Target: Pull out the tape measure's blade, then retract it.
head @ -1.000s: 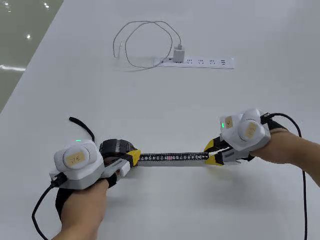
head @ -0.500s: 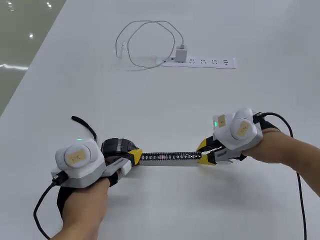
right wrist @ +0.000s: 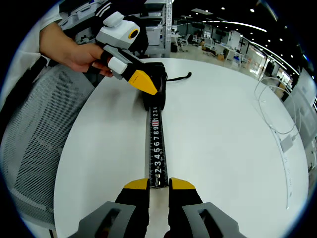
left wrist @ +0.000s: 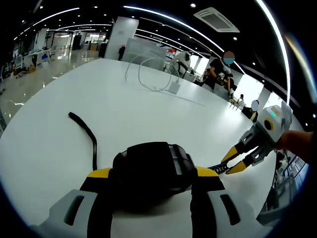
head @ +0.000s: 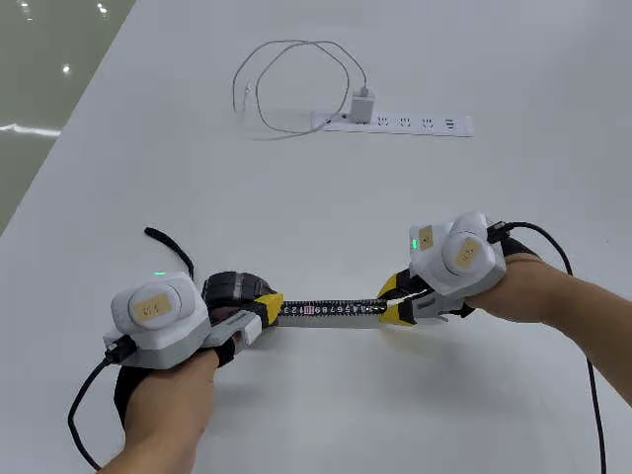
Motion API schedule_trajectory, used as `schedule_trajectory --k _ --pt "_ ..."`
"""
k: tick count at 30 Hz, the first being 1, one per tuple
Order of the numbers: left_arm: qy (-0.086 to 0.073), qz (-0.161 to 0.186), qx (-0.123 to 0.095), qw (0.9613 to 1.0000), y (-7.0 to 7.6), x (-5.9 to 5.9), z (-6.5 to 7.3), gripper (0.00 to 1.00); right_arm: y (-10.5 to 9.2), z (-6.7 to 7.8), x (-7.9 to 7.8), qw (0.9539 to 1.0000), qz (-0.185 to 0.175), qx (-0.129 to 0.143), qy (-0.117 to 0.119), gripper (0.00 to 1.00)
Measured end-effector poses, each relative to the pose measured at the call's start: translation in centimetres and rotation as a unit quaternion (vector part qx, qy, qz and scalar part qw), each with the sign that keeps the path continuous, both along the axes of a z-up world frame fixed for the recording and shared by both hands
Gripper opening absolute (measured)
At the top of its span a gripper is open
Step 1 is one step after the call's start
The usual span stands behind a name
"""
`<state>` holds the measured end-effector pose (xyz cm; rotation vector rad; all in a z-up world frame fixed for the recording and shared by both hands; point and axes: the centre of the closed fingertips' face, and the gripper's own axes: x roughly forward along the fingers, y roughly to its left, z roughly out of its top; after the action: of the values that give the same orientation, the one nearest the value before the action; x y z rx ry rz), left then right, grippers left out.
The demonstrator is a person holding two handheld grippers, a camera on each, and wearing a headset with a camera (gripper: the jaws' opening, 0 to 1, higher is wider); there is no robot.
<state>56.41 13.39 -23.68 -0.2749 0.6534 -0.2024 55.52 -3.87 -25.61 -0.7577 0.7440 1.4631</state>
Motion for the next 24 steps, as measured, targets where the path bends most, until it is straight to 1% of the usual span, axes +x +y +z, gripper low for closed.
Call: schedule_trajectory --k 24 --pt "-0.001 -0.001 -0.003 1.0 0.1 0.0 -0.1 0.58 2.3 -0.1 -0.1 0.9999 0.001 0.012 0.003 0.1"
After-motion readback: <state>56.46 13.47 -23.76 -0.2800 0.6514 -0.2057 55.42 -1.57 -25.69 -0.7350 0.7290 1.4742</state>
